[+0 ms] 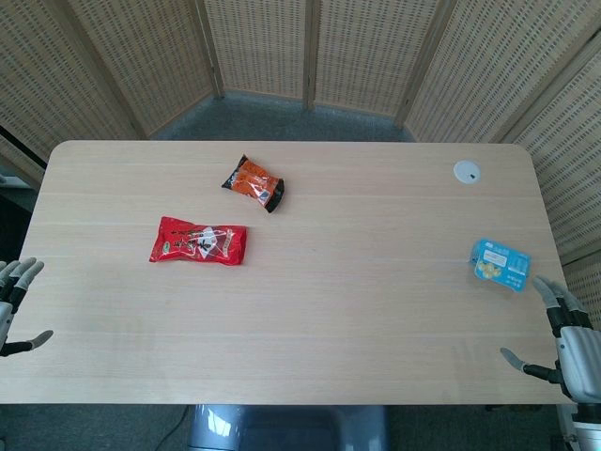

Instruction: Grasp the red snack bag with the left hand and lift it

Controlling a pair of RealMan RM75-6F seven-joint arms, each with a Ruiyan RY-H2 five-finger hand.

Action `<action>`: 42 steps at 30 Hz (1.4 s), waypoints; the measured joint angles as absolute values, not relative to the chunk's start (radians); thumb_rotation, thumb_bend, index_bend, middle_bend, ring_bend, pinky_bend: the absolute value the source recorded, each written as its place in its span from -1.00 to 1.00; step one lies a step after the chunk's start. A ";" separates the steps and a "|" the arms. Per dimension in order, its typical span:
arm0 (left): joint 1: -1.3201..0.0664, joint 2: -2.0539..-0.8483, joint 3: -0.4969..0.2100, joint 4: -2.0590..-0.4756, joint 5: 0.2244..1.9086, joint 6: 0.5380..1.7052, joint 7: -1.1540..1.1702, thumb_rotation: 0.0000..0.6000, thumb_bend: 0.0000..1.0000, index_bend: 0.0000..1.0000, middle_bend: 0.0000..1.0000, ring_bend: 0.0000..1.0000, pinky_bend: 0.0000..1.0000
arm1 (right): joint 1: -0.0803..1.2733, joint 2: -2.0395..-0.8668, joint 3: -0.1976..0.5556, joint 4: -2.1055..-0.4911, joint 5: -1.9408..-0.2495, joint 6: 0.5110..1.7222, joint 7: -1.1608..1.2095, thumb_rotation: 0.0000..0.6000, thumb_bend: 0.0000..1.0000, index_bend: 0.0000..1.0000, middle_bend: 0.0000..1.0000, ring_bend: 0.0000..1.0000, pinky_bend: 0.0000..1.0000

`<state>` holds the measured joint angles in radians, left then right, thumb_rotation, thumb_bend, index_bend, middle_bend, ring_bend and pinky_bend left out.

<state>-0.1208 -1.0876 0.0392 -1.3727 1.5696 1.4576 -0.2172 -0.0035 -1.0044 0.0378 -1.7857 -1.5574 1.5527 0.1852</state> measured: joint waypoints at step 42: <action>-0.733 -1.535 -0.213 -1.372 0.846 0.871 0.649 1.00 -1.00 -1.00 -1.00 -1.00 -1.00 | -0.022 -1.024 0.079 -1.742 -1.549 1.630 0.131 1.00 -1.00 -1.00 -1.00 -1.00 -1.00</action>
<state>-0.7331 -1.5355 -0.2129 -1.3715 0.8463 0.8708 0.6489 -0.0224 -1.0243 0.0793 -1.7419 -1.5489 1.6299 0.1307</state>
